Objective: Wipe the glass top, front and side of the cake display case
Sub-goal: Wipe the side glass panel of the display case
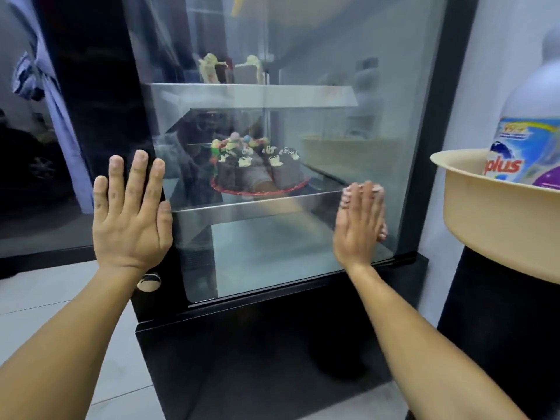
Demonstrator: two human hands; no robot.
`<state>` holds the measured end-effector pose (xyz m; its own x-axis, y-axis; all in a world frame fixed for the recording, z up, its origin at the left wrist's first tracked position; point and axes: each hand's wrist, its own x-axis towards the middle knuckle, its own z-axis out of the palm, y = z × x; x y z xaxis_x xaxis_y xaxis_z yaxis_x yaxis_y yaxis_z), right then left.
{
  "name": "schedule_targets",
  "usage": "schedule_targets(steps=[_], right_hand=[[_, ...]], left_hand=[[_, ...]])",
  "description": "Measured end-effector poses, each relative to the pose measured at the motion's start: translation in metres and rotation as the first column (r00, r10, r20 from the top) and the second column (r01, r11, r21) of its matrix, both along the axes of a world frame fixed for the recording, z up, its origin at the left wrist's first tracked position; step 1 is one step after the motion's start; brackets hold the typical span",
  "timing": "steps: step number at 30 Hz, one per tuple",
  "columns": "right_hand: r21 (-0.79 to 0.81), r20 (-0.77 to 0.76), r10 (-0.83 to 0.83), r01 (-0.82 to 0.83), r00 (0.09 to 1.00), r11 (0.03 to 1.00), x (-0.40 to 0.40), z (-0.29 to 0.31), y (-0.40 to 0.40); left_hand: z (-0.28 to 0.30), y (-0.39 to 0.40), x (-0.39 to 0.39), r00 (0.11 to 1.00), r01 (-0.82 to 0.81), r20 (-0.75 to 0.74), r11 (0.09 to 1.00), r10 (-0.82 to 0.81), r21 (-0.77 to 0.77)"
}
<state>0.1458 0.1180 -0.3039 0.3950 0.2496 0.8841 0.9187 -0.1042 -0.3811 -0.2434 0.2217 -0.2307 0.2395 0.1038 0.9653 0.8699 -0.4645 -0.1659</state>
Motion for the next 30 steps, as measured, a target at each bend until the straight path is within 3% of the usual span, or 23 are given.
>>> schedule_targets(steps=[1, 3, 5, 7, 9, 10, 11, 12, 14, 16, 17, 19, 21, 22, 24, 30], right_hand=[[0.067, -0.294, -0.035, 0.057, 0.955, 0.996, 0.024, 0.009, -0.008], [0.200, -0.747, 0.072, 0.121, 0.660, 0.972, 0.063, 0.019, -0.026], [0.261, -0.897, 0.174, 0.170, 0.407, 0.950, 0.074, 0.019, -0.038], [0.236, -0.938, 0.161, 0.227, 0.306, 0.945, 0.049, 0.013, -0.032], [0.190, -0.949, 0.106, 0.269, 0.298, 0.944, -0.011, 0.010, -0.008], [0.177, -0.936, 0.079, 0.268, 0.342, 0.947, -0.046, 0.011, 0.004], [0.184, -0.893, 0.064, 0.232, 0.445, 0.955, -0.082, 0.014, 0.013], [0.195, -0.797, 0.056, 0.169, 0.601, 0.966, -0.109, 0.015, 0.018], [0.145, -0.412, 0.061, -0.001, 0.909, 0.989, -0.120, 0.010, 0.019], [0.085, -0.086, 0.036, -0.028, 0.996, 0.996, -0.075, 0.014, 0.014], [0.085, -0.072, 0.014, -0.008, 0.997, 0.996, -0.046, 0.019, 0.010], [0.147, -0.355, -0.018, 0.075, 0.935, 0.986, 0.009, 0.031, -0.001], [0.207, -0.687, 0.057, 0.120, 0.725, 0.971, 0.052, 0.035, -0.019], [0.235, -0.775, 0.099, 0.140, 0.624, 0.962, 0.067, 0.030, -0.027], [0.292, -0.856, 0.175, 0.175, 0.487, 0.940, 0.083, 0.012, -0.039], [0.161, -0.953, 0.085, 0.247, 0.292, 0.956, 0.066, 0.008, -0.030]], left_hand=[[0.000, 0.000, 0.000, 1.000, 0.008, 0.001, 1.000, -0.008, 0.005], [-0.001, 0.001, 0.000, 1.000, 0.005, 0.004, 1.000, -0.005, 0.018], [-0.001, 0.002, 0.001, 1.000, 0.004, 0.015, 1.000, -0.004, 0.023], [-0.001, 0.001, 0.002, 1.000, 0.009, 0.016, 1.000, -0.010, 0.024], [0.000, 0.000, 0.001, 1.000, 0.003, 0.014, 1.000, -0.003, 0.021], [0.000, 0.000, 0.001, 1.000, -0.002, 0.013, 1.000, 0.002, 0.016], [-0.001, 0.000, 0.000, 1.000, 0.001, 0.011, 1.000, -0.001, 0.013], [-0.001, 0.000, 0.000, 1.000, 0.006, 0.008, 1.000, -0.006, 0.015], [-0.001, 0.000, 0.000, 1.000, -0.001, 0.009, 1.000, 0.001, 0.019], [-0.001, 0.001, 0.001, 1.000, 0.014, 0.013, 1.000, -0.014, 0.014], [-0.002, 0.000, 0.001, 1.000, 0.020, 0.015, 1.000, -0.020, 0.008], [-0.001, 0.001, 0.001, 1.000, 0.013, 0.015, 1.000, -0.013, 0.014], [-0.001, 0.000, 0.001, 1.000, 0.012, 0.016, 1.000, -0.012, 0.009], [-0.001, 0.000, 0.001, 1.000, 0.015, 0.019, 1.000, -0.015, 0.009], [-0.002, 0.000, 0.001, 1.000, 0.010, 0.019, 1.000, -0.011, 0.014], [-0.003, 0.001, 0.001, 1.000, 0.007, 0.022, 1.000, -0.008, 0.023]])
